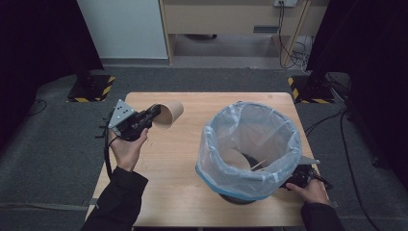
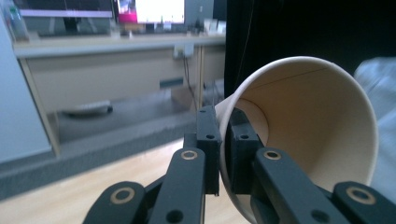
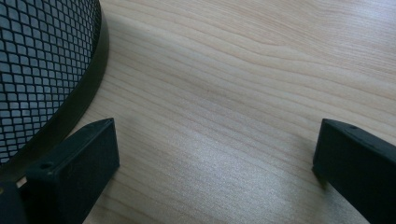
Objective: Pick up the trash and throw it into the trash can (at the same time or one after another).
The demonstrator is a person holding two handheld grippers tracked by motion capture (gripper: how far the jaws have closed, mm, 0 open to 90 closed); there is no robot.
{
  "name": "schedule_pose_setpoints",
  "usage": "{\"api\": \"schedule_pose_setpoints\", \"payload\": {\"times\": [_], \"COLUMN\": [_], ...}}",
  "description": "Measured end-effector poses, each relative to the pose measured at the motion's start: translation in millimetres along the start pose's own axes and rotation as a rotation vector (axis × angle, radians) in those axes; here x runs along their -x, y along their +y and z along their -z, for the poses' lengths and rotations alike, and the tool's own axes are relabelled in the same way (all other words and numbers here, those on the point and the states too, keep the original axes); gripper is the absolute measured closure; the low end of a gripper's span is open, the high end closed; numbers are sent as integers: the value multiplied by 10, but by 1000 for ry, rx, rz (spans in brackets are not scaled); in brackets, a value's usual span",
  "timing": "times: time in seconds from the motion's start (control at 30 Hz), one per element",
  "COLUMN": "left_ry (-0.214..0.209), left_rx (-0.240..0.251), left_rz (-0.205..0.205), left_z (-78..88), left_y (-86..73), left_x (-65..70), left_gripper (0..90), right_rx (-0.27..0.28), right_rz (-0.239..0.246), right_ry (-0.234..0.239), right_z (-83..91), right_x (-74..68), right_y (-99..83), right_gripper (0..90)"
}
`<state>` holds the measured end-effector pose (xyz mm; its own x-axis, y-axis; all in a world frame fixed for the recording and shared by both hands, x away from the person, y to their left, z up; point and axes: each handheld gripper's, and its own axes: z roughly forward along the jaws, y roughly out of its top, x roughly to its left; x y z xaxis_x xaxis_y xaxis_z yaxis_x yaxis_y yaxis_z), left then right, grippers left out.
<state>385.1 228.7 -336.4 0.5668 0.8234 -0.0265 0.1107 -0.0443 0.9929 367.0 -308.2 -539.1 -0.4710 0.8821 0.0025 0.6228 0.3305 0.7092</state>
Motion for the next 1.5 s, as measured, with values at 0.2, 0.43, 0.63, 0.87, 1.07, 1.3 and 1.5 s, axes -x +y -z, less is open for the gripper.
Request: {"api": "schedule_pose_setpoints", "payload": {"times": [0.2,0.43,0.63,0.87,1.07,1.3,1.5], "left_ry": [-19,-39,-73,-123,-162,-228,-284], "left_rx": [91,166,232,275,317,342,340], "left_rz": [-5,-12,-17,-50,-58,-69,-76], "left_z": [166,303,403,455,495,424,268], "left_y": [188,325,432,526,579,608,619], "left_x": [80,152,269,464,593,823,1029], "left_gripper": [850,850,850,849,849,849,850], "right_rx": [0,0,0,0,0,0,0], "right_rz": [0,0,0,0,0,0,0], "right_ry": [0,0,0,0,0,0,0], "right_z": [0,0,0,0,0,0,0], "right_x": [0,0,0,0,0,0,0], "right_y": [0,0,0,0,0,0,0], "right_gripper": [5,5,5,5,5,5,5]}}
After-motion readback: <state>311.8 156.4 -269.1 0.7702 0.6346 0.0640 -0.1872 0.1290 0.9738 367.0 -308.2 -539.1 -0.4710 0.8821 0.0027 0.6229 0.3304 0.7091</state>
